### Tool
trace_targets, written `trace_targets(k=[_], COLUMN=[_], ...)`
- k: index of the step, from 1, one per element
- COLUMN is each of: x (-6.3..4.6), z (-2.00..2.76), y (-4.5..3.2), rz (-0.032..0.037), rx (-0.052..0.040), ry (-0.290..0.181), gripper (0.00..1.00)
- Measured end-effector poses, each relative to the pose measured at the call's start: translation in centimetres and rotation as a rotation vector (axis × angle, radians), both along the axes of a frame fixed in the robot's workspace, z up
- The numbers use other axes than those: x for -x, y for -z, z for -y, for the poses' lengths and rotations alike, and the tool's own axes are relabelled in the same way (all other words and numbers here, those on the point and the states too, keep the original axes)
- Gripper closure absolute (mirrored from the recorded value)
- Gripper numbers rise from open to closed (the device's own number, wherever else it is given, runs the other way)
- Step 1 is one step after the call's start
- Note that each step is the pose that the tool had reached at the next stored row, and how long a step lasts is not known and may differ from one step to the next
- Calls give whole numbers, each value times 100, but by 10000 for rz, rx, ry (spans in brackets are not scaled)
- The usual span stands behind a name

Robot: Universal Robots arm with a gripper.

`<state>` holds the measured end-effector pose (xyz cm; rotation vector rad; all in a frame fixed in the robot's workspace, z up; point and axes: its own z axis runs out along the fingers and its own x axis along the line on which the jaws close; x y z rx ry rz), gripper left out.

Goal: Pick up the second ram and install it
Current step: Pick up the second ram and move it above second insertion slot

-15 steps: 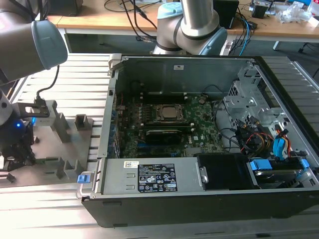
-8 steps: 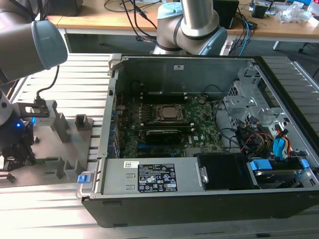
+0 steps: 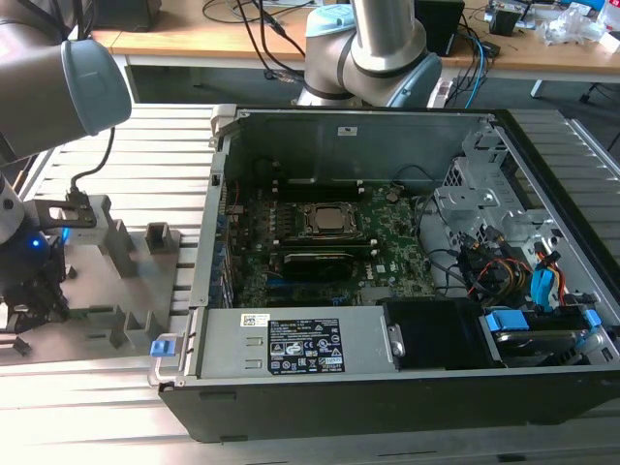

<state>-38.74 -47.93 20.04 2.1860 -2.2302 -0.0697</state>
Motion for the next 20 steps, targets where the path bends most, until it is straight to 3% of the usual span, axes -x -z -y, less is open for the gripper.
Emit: trace_targets(k=[20], x=[1], z=[1], y=[-185], rz=[-2], rx=[1], ry=[0], gripper=[86])
